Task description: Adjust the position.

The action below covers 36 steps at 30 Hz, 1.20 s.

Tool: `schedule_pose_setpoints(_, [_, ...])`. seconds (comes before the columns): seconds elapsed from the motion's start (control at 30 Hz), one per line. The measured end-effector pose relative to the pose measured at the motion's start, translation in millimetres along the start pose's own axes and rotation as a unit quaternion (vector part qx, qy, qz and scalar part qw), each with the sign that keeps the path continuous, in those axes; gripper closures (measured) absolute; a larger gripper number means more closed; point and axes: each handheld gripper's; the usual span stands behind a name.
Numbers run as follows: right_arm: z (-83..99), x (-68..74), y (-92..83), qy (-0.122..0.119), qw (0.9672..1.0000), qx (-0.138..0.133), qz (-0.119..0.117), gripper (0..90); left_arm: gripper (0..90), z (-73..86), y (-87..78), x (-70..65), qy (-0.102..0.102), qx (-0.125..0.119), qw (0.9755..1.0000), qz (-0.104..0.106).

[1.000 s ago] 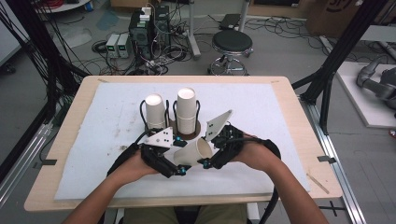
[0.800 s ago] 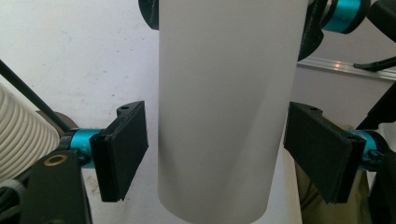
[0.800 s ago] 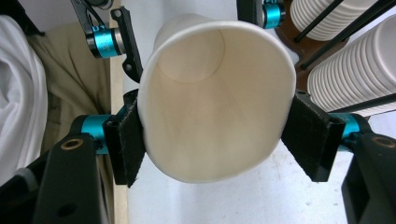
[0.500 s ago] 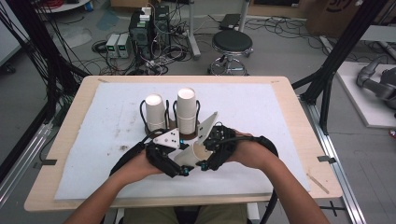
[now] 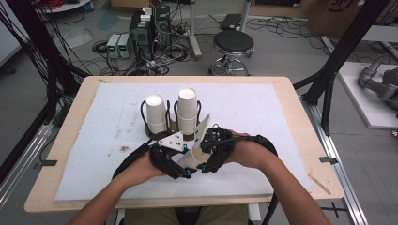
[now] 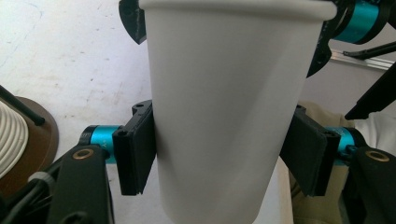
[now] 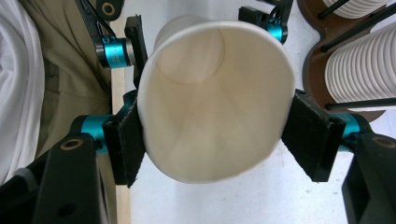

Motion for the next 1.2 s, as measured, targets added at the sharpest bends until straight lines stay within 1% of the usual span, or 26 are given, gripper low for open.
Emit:
schedule_pose_setpoints(0.03, [-0.5, -0.2, 0.0, -0.002, 1.0, 0.005, -0.002, 29.4, 33.1, 0.1, 0.5, -0.1, 0.0, 0.001, 1.0, 0.001])
schedule_pose_setpoints(0.13, [-0.7, -0.6, 0.2, -0.004, 1.0, 0.006, -0.003, 29.4, 33.1, 1.2, 2.1, -0.1, -0.002, -0.002, 1.0, 0.005])
schedule_pose_setpoints(0.27, [-0.8, -0.6, 0.3, -0.01, 0.9999, 0.003, -0.009, 28.5, 33.2, 3.3, 4.3, -0.6, 0.0, -0.008, 0.9999, 0.011])
schedule_pose_setpoints(0.3, [-0.7, -0.4, 0.0, -0.008, 0.9999, -0.001, -0.008, 28.0, 33.2, 3.7, 4.6, -0.2, 0.002, -0.01, 0.9999, 0.012])
schedule_pose_setpoints(0.33, [-0.8, -0.5, -0.1, -0.005, 0.9999, -0.006, -0.014, 27.3, 33.1, 4.4, 4.7, -0.1, 0.001, -0.015, 0.9998, 0.014])
schedule_pose_setpoints(0.4, [0.1, -0.6, -1.2, 0.005, 0.9998, -0.012, -0.015, 26.8, 33.3, 6.3, 3.8, -0.4, 0.0, -0.026, 0.9996, 0.011])
schedule_pose_setpoints(0.43, [1.9, -1.9, -1.9, 0.007, 0.9996, -0.021, -0.016, 26.8, 33.6, 7.1, 3.3, -0.4, -0.001, -0.031, 0.9995, 0.011])
schedule_pose_setpoints(0.47, [1.9, -1.9, -1.9, 0.007, 0.9996, -0.021, -0.016, 26.8, 33.6, 7.9, 3.0, -0.7, -0.001, -0.036, 0.9993, 0.01])
schedule_pose_setpoints(0.53, [3.6, -2.4, -3.0, 0.011, 0.9993, -0.031, -0.016, 25.8, 33.7, 9.0, 2.3, -1.2, -0.002, -0.043, 0.999, 0.009])
schedule_pose_setpoints(0.6, [5.1, -2.5, -4.4, 0.019, 0.9984, -0.048, -0.022, 23.5, 33.7, 10.6, 1.6, -1.2, -0.002, -0.045, 0.999, 0.005])
schedule_pose_setpoints(0.63, [6.2, -3.1, -5.7, 0.02, 0.9975, -0.063, -0.024, 21.7, 34.0, 12.0, 1.8, -0.9, -0.003, -0.049, 0.9988, 0.004])
schedule_pose_setpoints(0.67, [9.9, -4.1, -10.4, 0.025, 0.9943, -0.1, -0.026, 21.5, 34.0, 13.6, 1.6, -0.7, -0.006, -0.051, 0.9987, 0.003])
schedule_pose_setpoints(0.7, [9.9, -4.1, -10.4, 0.025, 0.9943, -0.1, -0.026, 21.5, 34.0, 15.6, 1.4, -0.5, -0.008, -0.054, 0.9985, 0.001])
schedule_pose_setpoints(0.73, [12.4, -4.5, -13.4, 0.031, 0.9925, -0.115, -0.029, 21.5, 34.2, 17.5, 0.9, 0.0, -0.009, -0.056, 0.9984, -0.001])
schedule_pose_setpoints(0.8, [18.5, -5.4, -18.8, 0.04, 0.988, -0.146, -0.03, 21.4, 34.2, 21.9, 0.3, 1.0, -0.014, -0.067, 0.9976, -0.004])
schedule_pose_setpoints(0.87, [26.5, -5.9, -23.2, 0.053, 0.9827, -0.176, -0.026, 21.5, 34.0, 27.2, -1.4, 1.8, -0.024, -0.081, 0.9964, -0.008])
schedule_pose_setpoints(0.93, [36.6, -5.8, -25.8, 0.067, 0.9766, -0.204, -0.018, 21.4, 33.1, 33.2, -3.3, 2.3, -0.037, -0.098, 0.9943, -0.016])
schedule_pose_setpoints(0.97, [42.3, -5.5, -26.2, 0.076, 0.9735, -0.215, -0.013, 21.5, 32.8, 36.1, -4.5, 2.6, -0.041, -0.103, 0.9936, -0.02])
schedule_pose_setpoints(1.0, [54.4, -4.6, -25.3, 0.095, 0.9676, -0.234, -0.002, 21.4, 32.3, 39.0, -5.7, 2.7, -0.044, -0.11, 0.9926, -0.027])
schedule_pose_setpoints(1.03, [60.8, -4.0, -23.7, 0.106, 0.9646, -0.241, 0.003, 21.5, 32.2, 42.3, -7.4, 2.4, -0.045, -0.118, 0.9915, -0.032])
schedule_pose_setpoints(1.07, [60.8, -4.0, -23.7, 0.106, 0.9646, -0.241, 0.003, 21.5, 32.2, 45.4, -9.3, 2.0, -0.047, -0.128, 0.99, -0.037])
schedule_pose_setpoints(1.13, [73.5, -2.1, -19.3, 0.125, 0.9597, -0.251, 0.012, 21.5, 31.8, 52.1, -13.6, 1.6, -0.051, -0.145, 0.9868, -0.053])
schedule_pose_setpoints(1.17, [79.8, -0.7, -16.6, 0.136, 0.9566, -0.257, 0.017, 21.5, 31.8, 55.5, -15.9, 1.5, -0.057, -0.154, 0.9846, -0.06])
schedule_pose_setpoints(1.2, [92.5, 1.5, -10.5, 0.157, 0.9508, -0.266, 0.028, 21.5, 31.4, 58.9, -18.4, 1.9, -0.06, -0.159, 0.9831, -0.069])
Point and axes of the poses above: each handheld gripper's, and its own axes: y roughly forward along the jaws, z roughly out of its underside, x roughly to its left, and after that the axes turned 10 degrees about x, right-handed
